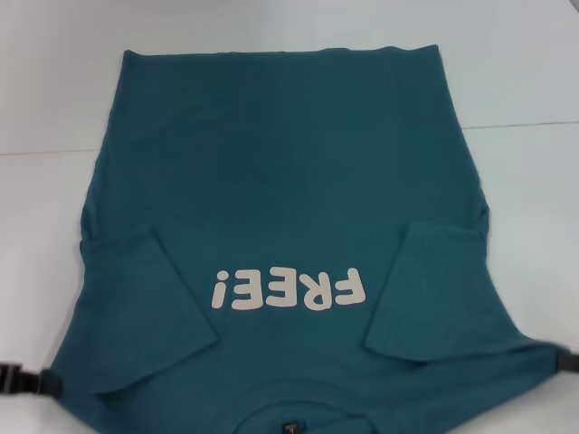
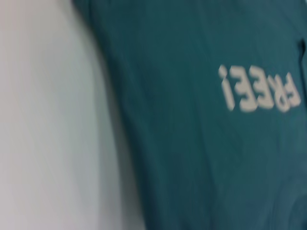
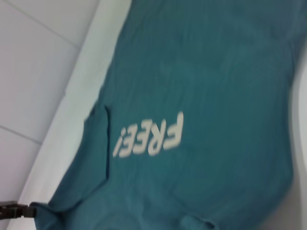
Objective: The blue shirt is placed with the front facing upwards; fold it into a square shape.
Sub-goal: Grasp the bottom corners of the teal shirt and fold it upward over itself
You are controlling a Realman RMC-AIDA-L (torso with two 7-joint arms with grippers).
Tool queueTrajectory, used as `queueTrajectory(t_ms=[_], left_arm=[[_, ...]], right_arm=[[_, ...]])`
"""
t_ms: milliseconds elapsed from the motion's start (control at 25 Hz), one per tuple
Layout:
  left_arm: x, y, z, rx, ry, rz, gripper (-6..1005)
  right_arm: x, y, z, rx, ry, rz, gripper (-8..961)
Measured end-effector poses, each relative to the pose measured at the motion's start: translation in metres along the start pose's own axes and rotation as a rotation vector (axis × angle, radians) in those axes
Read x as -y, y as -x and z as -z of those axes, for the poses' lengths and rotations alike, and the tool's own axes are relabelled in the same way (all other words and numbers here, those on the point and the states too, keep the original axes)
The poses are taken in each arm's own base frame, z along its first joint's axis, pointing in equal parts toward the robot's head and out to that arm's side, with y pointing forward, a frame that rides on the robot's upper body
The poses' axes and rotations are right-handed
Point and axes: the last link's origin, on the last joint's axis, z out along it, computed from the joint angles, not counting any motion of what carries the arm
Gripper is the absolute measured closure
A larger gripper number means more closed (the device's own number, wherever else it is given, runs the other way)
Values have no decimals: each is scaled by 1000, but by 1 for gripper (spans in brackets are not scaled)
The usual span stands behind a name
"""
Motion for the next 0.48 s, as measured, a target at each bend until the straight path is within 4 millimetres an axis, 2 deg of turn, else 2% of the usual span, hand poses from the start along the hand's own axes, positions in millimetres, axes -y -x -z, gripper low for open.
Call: queueTrajectory(t_ms=[160,480], left_arm=[[-1,-21,-2,-69,1,-17,979],[-7,-72,-5,-223,2,-50,979]], right_arm=[[-2,15,-7,62,0,30,913],[-9,54,-36,192,-6,103,911]])
